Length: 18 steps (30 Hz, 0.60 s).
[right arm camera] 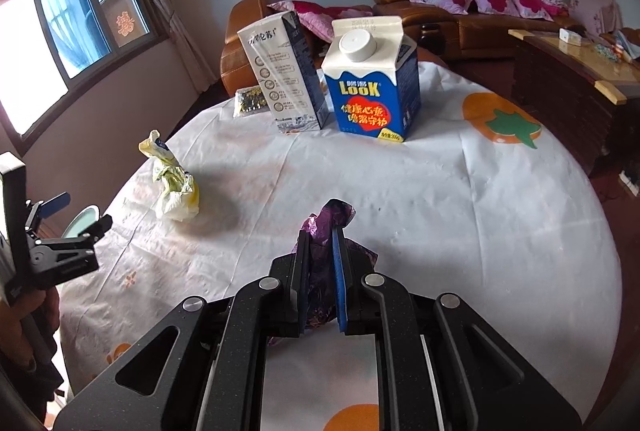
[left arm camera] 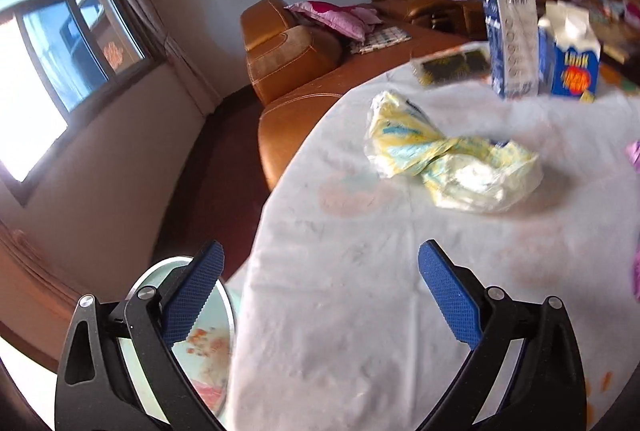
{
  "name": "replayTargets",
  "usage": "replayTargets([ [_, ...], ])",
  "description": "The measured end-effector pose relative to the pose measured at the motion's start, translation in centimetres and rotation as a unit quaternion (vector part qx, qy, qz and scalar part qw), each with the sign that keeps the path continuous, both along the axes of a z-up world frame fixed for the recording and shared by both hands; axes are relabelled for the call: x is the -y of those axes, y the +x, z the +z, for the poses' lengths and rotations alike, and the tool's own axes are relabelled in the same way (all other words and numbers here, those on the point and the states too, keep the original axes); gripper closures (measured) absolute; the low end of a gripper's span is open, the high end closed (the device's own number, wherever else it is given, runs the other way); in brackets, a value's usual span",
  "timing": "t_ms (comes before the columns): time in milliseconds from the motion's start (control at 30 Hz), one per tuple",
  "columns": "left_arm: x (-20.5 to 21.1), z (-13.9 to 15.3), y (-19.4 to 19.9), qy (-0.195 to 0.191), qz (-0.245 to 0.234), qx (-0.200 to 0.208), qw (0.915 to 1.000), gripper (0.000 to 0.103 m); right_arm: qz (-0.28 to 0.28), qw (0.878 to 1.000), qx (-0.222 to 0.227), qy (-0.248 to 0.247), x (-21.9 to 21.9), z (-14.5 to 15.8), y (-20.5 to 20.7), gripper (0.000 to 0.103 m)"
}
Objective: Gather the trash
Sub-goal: 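Lower the left gripper onto the yellow crumpled wrapper and close on it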
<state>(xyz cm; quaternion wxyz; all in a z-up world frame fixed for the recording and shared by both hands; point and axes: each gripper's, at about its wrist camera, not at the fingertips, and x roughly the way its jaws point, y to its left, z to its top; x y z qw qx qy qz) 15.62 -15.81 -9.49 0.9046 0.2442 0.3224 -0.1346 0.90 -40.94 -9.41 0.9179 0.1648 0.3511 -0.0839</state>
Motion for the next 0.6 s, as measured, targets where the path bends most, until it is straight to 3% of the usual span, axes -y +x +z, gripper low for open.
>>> replayTargets([
  [167, 4.2, 0.2, -0.8, -0.048, -0.023, -0.021, 0.9984, 0.006, -0.022, 1.0, -0.002, -0.01, 0.8, 0.2, -1.1, 0.091],
  [333, 7.3, -0.2, -0.3, -0.054, -0.03, -0.03, 0.9977, 0.006, -0.032, 0.999, 0.0, -0.002, 1.7, 0.0, -2.1, 0.091],
  [600, 9.8, 1.3, -0.7, -0.067, -0.03, -0.01, 0.9973, 0.006, -0.034, 0.999, 0.008, 0.012, 2.2, -0.1, -2.3, 0.091],
])
